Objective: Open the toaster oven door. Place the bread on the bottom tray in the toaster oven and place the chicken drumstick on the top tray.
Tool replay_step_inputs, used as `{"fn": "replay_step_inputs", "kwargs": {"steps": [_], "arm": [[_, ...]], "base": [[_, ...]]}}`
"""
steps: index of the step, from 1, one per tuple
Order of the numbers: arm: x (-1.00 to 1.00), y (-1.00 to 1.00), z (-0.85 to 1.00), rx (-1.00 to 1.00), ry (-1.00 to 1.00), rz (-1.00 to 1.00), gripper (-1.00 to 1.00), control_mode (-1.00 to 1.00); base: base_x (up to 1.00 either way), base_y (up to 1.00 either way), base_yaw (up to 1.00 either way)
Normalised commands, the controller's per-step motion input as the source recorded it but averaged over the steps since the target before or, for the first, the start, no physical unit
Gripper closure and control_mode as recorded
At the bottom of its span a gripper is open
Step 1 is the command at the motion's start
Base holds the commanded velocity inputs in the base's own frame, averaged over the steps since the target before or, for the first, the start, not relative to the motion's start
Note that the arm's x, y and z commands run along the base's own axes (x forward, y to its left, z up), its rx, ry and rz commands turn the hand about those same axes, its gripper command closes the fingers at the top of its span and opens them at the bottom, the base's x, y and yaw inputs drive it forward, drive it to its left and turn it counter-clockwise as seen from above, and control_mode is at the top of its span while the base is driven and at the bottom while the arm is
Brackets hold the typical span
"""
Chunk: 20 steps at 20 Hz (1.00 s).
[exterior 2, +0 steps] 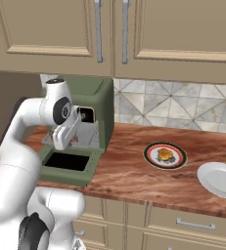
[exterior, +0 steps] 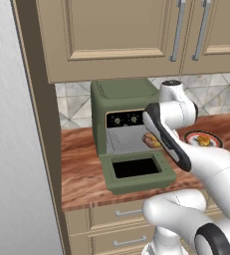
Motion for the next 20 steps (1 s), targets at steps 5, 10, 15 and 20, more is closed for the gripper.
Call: {"fn": "replay_step_inputs", "kwargs": {"steps": [5, 10, 15, 20], "arm": [[0.41, 0.23, -0.28, 0.02, -0.17, -0.09, 1.00, -1.00], [0.22, 0.00, -0.39, 0.02, -0.10, -0.09, 1.00, -1.00], [0.28, 0.00, -0.01, 0.03, -0.11, -0.07, 1.00, -1.00], [0.37, 0.01, -0.03, 0.02, -0.05, -0.04, 1.00, -1.00]], "base": [[0.00, 0.00, 0.00], [0.00, 0.00, 0.00], [0.00, 0.00, 0.00], [0.00, 0.00, 0.00]]}}
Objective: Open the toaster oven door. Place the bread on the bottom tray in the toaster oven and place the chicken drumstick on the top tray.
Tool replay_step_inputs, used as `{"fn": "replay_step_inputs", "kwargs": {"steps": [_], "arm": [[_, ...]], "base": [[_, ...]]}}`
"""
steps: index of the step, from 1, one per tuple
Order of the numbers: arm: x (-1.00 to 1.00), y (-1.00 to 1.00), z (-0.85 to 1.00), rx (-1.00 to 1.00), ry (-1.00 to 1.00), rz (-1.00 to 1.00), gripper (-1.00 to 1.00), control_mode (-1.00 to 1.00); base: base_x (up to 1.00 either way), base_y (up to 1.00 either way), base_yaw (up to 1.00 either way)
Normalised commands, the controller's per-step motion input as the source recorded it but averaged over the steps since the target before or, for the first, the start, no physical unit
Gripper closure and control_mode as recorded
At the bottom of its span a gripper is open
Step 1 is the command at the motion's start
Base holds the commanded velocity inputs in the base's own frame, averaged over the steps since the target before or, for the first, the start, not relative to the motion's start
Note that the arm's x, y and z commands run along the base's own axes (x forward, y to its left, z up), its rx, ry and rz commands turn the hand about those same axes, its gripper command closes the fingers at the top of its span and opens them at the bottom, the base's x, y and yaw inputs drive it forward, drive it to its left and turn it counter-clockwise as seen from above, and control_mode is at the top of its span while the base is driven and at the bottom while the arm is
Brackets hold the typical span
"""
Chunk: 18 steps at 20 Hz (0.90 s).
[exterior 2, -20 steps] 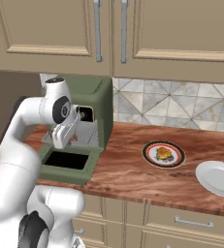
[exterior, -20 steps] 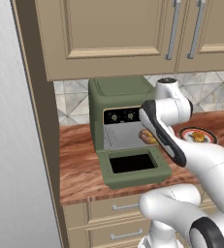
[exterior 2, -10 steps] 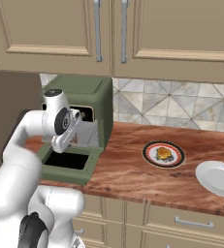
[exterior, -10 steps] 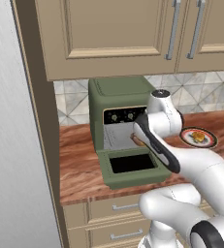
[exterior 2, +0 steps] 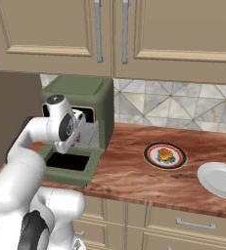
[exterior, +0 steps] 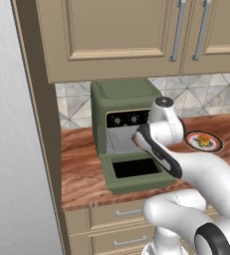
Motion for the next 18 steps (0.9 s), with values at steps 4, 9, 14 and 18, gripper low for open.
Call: {"fn": "replay_step_inputs", "kwargs": {"steps": [4, 9, 14, 18], "arm": [[0.33, 0.00, -0.01, 0.00, -0.09, 0.00, 1.00, -1.00], [0.10, 0.00, -0.17, 0.00, -0.10, 0.00, 1.00, -1.00], [0.18, 0.01, -0.34, 0.00, -0.04, 0.00, 1.00, -1.00], [0.10, 0.06, -0.37, 0.00, 0.00, 0.00, 1.00, -1.00]], "base": [[0.00, 0.00, 0.00], [0.00, 0.00, 0.00], [0.00, 0.00, 0.00], [0.00, 0.00, 0.00]]}}
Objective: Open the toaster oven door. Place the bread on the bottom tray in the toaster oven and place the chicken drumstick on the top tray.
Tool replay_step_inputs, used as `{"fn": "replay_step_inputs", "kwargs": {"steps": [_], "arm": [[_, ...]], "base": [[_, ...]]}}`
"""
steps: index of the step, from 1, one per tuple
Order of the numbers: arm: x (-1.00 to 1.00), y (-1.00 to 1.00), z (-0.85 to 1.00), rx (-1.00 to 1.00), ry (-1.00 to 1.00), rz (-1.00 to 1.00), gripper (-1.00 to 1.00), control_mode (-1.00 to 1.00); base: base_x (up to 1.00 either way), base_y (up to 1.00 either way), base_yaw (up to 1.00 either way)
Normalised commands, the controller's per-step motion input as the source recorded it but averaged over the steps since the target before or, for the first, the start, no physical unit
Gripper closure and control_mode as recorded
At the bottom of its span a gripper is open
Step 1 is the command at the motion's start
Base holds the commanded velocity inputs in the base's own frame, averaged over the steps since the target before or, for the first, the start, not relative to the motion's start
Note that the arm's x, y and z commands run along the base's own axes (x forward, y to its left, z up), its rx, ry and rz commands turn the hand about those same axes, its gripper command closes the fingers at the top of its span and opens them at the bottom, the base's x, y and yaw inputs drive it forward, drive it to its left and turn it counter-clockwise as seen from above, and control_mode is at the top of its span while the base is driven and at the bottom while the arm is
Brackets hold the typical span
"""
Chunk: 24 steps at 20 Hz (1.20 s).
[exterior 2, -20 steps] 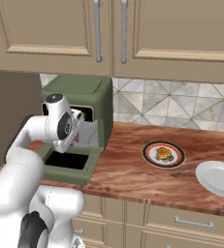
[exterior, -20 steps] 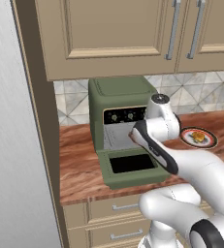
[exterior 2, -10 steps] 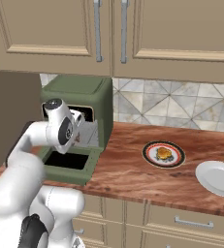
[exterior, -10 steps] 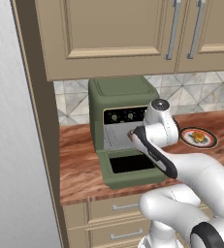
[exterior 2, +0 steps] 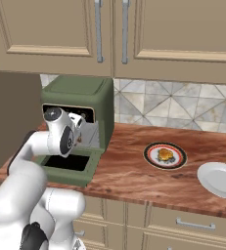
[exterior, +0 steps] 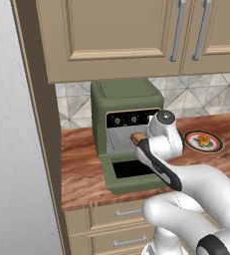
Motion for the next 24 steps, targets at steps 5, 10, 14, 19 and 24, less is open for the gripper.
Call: {"fn": "replay_step_inputs", "kwargs": {"steps": [5, 10, 14, 19, 24], "arm": [[0.03, 0.01, -0.17, 0.00, 0.02, 0.00, -1.00, -1.00], [0.01, 0.00, 0.29, 0.02, 0.02, 0.00, -1.00, -1.00], [0.00, 0.00, 0.59, 0.09, 0.03, -0.03, -1.00, -1.00], [-0.29, 0.00, 0.72, 0.07, 0.09, -0.12, -1.00, -1.00], [-0.79, 0.03, 0.05, 0.05, 0.15, -0.32, -1.00, -1.00]], "base": [[0.00, 0.00, 0.00], [0.00, 0.00, 0.00], [0.00, 0.00, 0.00], [0.00, 0.00, 0.00], [0.00, 0.00, 0.00]]}}
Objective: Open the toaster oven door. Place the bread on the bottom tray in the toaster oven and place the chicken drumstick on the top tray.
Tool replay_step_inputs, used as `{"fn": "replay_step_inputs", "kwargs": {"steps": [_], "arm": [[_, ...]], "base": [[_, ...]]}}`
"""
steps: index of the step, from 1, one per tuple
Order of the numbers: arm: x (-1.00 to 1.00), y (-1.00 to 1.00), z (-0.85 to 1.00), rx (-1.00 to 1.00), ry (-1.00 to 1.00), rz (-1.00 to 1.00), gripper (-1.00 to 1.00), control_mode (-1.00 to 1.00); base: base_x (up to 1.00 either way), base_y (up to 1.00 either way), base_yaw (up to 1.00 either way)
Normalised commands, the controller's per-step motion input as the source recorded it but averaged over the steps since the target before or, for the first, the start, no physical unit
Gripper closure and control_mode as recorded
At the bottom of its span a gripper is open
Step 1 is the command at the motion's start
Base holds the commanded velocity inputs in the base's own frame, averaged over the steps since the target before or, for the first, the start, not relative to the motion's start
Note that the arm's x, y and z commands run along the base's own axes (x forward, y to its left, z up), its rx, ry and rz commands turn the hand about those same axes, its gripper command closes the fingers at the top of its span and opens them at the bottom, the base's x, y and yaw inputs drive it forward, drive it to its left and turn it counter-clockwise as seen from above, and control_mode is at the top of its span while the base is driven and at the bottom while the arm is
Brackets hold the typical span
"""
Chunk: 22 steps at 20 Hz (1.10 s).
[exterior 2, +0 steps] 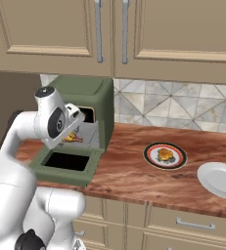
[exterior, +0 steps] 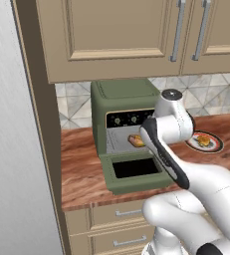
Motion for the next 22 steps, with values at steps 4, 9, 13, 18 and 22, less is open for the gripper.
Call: {"fn": "replay_step_inputs", "kwargs": {"steps": [4, 9, 13, 18, 22], "arm": [[-0.62, 0.02, -0.07, 0.13, 0.07, -0.36, -1.00, -1.00], [0.05, 0.27, -0.53, 0.12, 0.00, -0.32, -1.00, -1.00], [0.67, 0.31, -0.49, 0.12, -0.02, -0.31, -1.00, -1.00], [0.92, 0.08, -0.11, 0.09, 0.00, -0.29, -1.00, -1.00], [0.78, 0.01, -0.28, 0.07, -0.06, -0.25, -1.00, -1.00]], "base": [[0.00, 0.00, 0.00], [0.00, 0.00, 0.00], [0.00, 0.00, 0.00], [0.00, 0.00, 0.00], [0.00, 0.00, 0.00]]}}
